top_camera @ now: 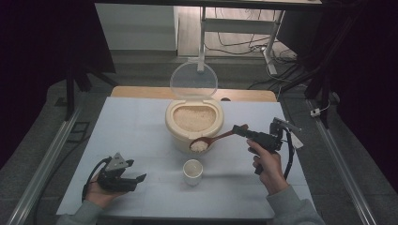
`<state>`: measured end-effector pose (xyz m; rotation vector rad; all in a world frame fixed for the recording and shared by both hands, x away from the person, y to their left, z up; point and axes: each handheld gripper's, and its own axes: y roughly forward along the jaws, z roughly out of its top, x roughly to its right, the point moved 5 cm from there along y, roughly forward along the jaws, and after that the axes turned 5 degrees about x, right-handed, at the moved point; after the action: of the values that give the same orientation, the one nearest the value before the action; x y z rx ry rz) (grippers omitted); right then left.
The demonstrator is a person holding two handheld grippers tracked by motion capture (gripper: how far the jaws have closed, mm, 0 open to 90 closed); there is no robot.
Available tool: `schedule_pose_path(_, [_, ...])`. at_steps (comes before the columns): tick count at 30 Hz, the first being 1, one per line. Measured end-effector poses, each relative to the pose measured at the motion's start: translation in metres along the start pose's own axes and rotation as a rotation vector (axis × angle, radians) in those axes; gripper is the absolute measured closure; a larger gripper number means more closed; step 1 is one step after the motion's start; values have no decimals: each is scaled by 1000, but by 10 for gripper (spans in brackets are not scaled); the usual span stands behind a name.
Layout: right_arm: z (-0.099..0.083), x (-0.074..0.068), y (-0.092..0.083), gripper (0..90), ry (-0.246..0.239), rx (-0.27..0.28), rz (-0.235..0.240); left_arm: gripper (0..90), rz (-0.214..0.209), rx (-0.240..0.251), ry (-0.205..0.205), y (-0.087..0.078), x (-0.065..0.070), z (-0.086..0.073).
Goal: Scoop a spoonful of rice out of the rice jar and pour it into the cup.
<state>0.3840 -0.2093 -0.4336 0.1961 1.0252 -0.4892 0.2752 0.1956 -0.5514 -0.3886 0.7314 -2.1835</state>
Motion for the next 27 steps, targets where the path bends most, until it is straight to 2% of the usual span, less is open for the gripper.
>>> schedule_pose_path(9, [-16,10,2,826,-5,-63,-32,254,1,-2,0,0,0,0])
schedule_pose_path(16, [-23,16,8,826,-34,-93,-74,254,-1,-3,0,1,0,-1])
schedule_pose_path(27, [-28,13,17,826,-133,-138,-126,254,0,-4,1,0,0,-1])
